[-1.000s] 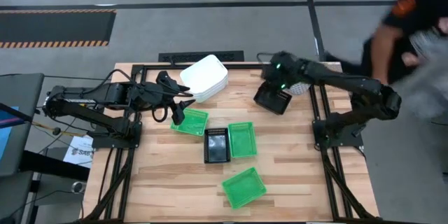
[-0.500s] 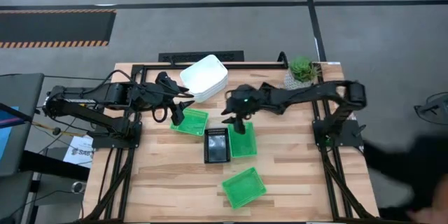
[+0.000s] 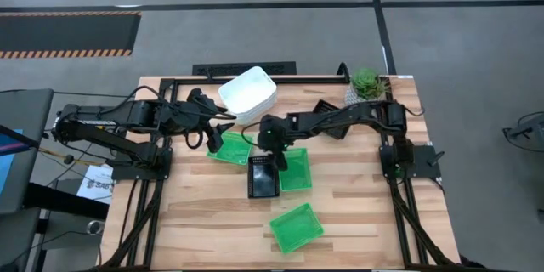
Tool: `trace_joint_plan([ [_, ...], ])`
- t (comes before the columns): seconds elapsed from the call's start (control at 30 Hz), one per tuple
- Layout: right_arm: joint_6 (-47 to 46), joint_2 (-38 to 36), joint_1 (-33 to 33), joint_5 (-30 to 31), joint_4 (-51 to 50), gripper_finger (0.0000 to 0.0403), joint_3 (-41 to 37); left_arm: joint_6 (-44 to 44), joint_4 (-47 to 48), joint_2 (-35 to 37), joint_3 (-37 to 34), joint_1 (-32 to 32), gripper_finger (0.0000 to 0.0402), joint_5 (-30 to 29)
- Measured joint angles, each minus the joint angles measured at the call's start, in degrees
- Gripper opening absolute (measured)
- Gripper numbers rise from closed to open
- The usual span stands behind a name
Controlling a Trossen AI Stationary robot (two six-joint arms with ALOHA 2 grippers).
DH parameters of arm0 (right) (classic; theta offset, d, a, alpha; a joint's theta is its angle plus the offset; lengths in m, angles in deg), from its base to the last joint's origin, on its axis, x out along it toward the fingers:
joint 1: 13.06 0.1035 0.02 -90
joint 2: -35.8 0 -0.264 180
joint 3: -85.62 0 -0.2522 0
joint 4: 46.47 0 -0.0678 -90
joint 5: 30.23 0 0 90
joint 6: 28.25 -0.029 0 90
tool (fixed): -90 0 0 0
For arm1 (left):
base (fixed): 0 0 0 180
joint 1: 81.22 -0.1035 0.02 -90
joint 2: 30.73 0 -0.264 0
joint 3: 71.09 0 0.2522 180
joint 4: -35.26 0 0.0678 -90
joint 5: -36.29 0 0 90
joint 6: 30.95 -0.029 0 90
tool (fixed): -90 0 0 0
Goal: Stack baskets by color
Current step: Stack the bottom black bin on the stacked black bin
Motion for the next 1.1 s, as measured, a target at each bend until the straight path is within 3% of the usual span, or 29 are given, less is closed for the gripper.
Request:
trace_joint_plan([
  [0.23, 1.29, 1.40, 0.00, -0.02, -0.05, 0.0166, 0.57, 0.00, 0.58, 0.01, 0.02, 0.00, 0.0224, -0.16],
  [0.57, 3.26, 1.34, -0.83, -0.07, -1.68, 0.0019, 0.60, 0.07, 0.70, 0.02, 0.02, 0.00, 0.0224, -0.10],
  [0.93, 1.70, -7.57, -1.00, -1.18, -1.20, 0.0011, 0.55, -0.37, 0.69, 0.02, 0.02, 0.00, 0.0224, -0.22],
  [1.1, -2.52, -14.34, -1.66, 2.38, -8.61, 0.0006, 0.60, -0.35, 0.70, 0.02, 0.02, 0.00, 0.0224, -0.43],
])
